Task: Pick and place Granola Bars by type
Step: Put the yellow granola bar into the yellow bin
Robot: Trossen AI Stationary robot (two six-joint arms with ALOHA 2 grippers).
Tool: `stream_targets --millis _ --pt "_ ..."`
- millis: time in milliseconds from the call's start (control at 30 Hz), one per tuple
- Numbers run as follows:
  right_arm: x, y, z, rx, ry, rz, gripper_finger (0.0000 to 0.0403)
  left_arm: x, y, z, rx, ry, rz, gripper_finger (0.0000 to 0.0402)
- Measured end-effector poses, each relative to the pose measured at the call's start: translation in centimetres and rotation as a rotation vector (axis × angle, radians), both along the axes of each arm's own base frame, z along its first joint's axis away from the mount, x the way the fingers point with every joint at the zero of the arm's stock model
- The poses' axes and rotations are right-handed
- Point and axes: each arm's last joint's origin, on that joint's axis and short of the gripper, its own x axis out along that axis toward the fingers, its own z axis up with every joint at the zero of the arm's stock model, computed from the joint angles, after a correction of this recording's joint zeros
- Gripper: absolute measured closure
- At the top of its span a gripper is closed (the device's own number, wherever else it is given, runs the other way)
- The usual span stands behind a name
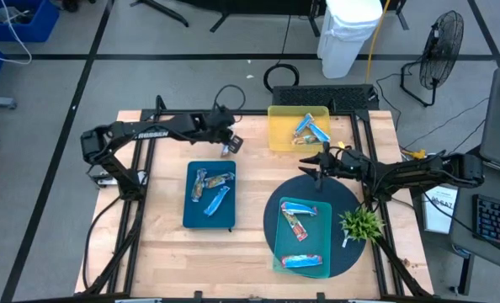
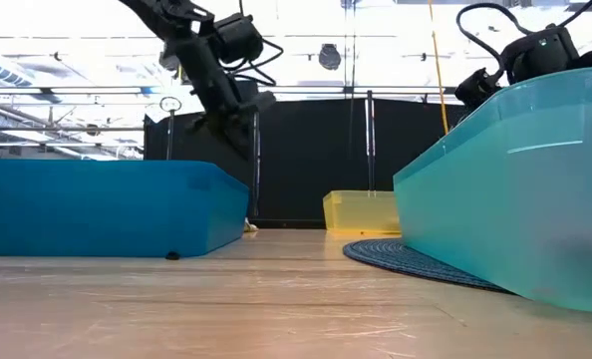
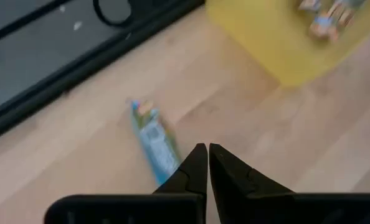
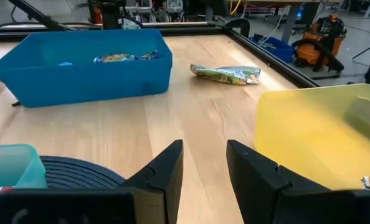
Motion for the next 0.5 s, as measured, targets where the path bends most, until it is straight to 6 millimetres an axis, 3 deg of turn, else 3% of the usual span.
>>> stream_targets --millis 267,500 --pt "0.0 0.0 -0.1 0.003 0.006 0.001 0.0289 -0.4 0.9 -0.4 -0.024 -0.011 0.089 0.0369" --pt "0.0 0.0 -0.1 0.004 0.006 0.001 0.0289 0.1 1.7 -3.3 -0.114 0.053 0.115 0.0285"
